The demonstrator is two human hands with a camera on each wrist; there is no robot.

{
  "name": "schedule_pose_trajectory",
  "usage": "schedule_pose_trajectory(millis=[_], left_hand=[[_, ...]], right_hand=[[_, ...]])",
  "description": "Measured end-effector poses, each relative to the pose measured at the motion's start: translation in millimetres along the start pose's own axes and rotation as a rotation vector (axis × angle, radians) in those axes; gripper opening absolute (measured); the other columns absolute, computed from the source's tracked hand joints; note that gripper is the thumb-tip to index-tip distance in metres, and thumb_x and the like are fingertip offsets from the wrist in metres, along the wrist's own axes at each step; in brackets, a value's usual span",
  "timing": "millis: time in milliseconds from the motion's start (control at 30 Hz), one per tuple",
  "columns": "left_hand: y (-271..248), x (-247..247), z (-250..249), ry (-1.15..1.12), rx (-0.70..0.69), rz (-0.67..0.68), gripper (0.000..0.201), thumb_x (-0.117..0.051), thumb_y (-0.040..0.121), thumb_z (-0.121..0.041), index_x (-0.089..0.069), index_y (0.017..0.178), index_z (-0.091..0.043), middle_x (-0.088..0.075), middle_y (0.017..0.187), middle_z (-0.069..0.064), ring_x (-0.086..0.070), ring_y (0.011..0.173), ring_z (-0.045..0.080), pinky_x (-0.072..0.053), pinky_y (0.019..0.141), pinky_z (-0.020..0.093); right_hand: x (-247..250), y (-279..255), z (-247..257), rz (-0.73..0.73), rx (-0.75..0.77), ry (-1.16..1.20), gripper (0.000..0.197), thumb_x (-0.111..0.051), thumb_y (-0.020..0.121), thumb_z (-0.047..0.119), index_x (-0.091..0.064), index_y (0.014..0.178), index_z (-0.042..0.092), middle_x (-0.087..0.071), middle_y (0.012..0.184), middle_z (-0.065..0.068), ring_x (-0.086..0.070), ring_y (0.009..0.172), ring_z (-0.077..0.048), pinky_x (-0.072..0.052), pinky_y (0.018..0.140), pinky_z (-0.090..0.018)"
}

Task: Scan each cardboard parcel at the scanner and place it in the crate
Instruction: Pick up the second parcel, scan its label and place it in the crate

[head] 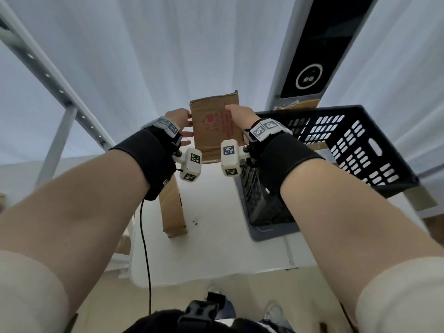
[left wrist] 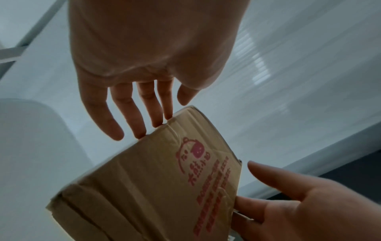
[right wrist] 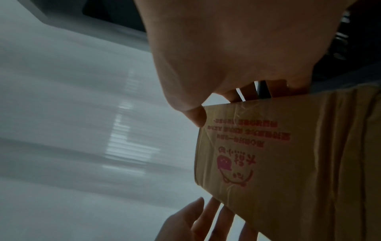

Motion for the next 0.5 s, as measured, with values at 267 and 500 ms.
schedule_pose_trajectory(millis=[267, 500], left_hand=[[-77.2, -45.2, -76.6, -0.085, -0.188, 0.006, 0.025, -0.036, 0.103, -0.015, -0.061, 0.096, -0.014, -0.064, 0.086, 0.001, -0.060, 0.071, 0.020, -0.054, 0.089, 0.042], [-146.4, -114.7, -112.1, -0.050, -0.309, 0.014, 0.030, -0.038, 0.102, -0.011, -0.063, 0.086, -0.017, -0.065, 0.083, -0.001, -0.062, 0.069, 0.017, -0.056, 0.074, 0.034]], right_hand=[[95.5, -50.2, -7.4, -0.126, -0.015, 0.412, 0.045, -0.032, 0.103, 0.011, -0.043, 0.146, 0.007, -0.045, 0.151, -0.018, -0.047, 0.137, -0.033, -0.038, 0.112, -0.037], [178.8, -98.5, -42.0, -0.176, 0.020, 0.496, 0.047, -0.048, 0.099, 0.031, -0.053, 0.138, 0.005, -0.054, 0.144, -0.012, -0.052, 0.130, -0.030, -0.042, 0.106, -0.036]])
Point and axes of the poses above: each hand's wrist, its own y-axis towards the middle knuckle, its own x-axis out of the back of the hand, z = x × y, the point moved 10 cm from there along y, towards the middle knuckle
